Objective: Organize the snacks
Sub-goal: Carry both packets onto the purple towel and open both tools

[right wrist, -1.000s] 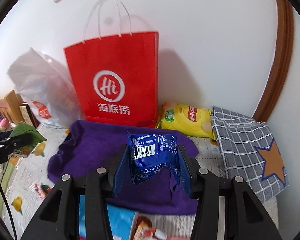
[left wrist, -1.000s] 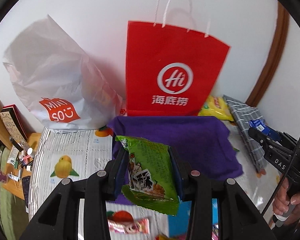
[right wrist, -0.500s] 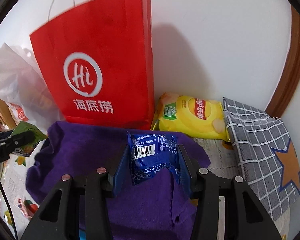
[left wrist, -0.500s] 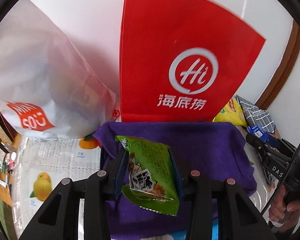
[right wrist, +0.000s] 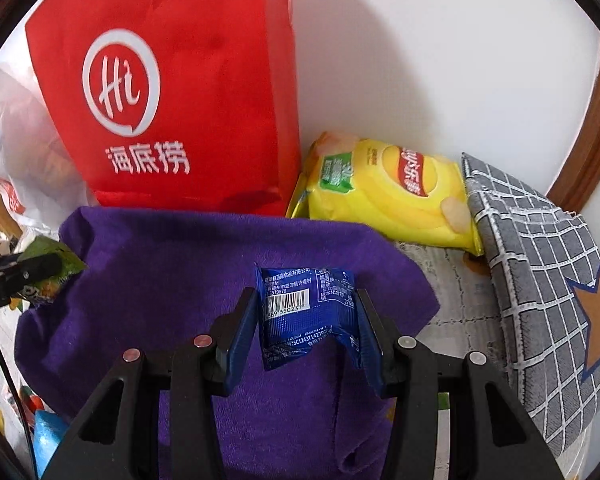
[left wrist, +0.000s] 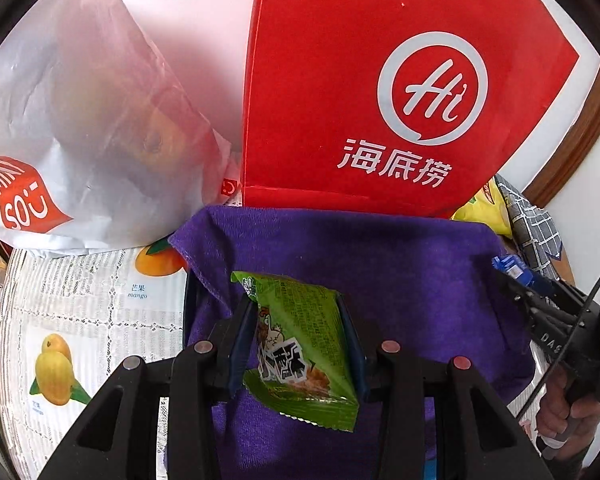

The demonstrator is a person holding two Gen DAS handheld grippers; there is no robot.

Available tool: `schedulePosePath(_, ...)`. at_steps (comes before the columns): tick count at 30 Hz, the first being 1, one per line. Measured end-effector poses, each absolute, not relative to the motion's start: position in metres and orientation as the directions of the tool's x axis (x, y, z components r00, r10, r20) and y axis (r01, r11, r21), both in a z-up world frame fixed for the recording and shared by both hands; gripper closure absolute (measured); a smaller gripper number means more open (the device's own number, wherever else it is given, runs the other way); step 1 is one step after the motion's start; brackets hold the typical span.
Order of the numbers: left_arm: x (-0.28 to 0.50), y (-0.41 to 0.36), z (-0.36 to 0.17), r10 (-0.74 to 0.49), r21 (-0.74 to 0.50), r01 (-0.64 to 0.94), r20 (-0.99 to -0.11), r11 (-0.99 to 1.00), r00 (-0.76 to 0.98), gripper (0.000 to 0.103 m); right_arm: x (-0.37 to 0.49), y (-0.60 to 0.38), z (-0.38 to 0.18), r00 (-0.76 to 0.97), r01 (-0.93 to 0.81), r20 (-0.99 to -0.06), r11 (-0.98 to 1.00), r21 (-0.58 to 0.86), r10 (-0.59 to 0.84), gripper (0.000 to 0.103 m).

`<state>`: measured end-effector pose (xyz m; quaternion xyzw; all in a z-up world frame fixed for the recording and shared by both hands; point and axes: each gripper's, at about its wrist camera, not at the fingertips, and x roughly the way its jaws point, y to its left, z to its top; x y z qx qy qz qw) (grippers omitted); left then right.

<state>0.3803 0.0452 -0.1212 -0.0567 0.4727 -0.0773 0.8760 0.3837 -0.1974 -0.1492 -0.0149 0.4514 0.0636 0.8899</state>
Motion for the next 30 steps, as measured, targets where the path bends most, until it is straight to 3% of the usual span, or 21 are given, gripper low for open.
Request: schedulePosePath(30, 0.384, 0.023, -0.14, -0.178, -0.138, 0.118, -0.853, 0.983, 0.491, 0.064, 0.398, -0.181, -0.182, 0.504, -0.176, -0.858, 0.984, 0.008, 0.097, 0.05)
